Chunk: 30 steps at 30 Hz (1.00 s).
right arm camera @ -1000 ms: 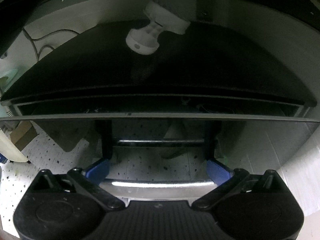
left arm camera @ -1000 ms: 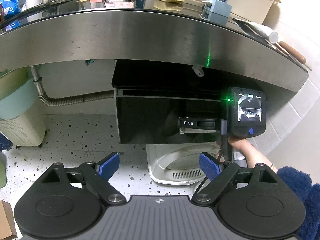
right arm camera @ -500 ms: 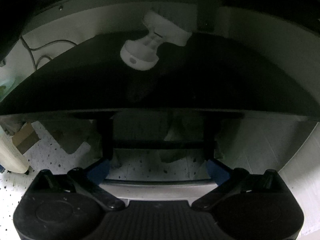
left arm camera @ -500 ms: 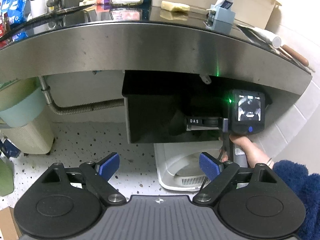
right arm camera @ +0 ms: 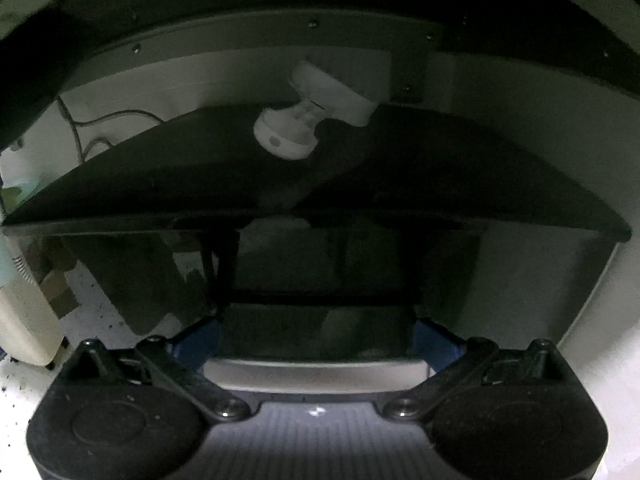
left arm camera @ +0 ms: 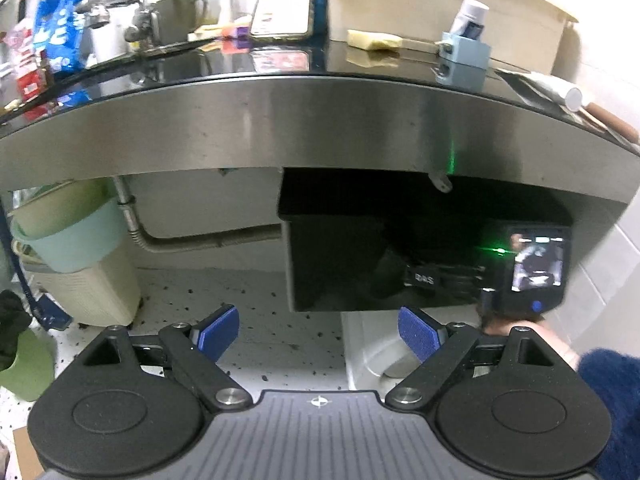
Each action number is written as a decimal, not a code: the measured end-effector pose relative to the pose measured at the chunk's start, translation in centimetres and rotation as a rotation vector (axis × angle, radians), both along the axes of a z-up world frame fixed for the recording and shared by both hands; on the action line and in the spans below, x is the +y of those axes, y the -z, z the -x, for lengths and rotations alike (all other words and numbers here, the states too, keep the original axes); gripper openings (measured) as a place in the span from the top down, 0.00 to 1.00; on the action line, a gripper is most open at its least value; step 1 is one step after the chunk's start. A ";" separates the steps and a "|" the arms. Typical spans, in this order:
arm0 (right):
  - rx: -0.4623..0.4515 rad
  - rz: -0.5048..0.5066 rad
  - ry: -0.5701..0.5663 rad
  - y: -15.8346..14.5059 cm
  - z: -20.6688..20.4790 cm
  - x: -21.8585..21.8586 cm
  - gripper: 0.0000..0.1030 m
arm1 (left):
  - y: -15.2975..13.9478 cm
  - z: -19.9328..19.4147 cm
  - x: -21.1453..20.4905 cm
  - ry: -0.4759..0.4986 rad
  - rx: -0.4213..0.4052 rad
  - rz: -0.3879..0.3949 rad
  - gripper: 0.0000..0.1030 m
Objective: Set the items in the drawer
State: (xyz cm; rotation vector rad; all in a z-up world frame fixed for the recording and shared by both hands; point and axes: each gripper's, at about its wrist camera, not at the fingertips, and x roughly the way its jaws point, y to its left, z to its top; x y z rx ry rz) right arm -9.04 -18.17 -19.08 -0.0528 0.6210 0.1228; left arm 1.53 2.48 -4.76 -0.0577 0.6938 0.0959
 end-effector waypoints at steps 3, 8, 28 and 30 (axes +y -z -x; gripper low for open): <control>-0.011 0.043 -0.035 -1.4 2.9 -0.4 0.00 | -0.1 -0.1 0.2 0.020 0.001 0.014 0.15; -0.100 0.090 -0.095 -4.0 9.6 -1.6 0.00 | -0.1 0.0 0.3 0.038 -0.007 0.014 0.15; -0.036 -0.101 0.064 -14.5 23.2 -7.3 0.00 | -1.8 0.5 -0.7 0.068 -0.013 -0.053 0.05; -0.037 -0.108 0.088 -15.4 22.0 -6.5 0.00 | -2.0 0.7 -0.8 0.074 -0.016 -0.044 0.05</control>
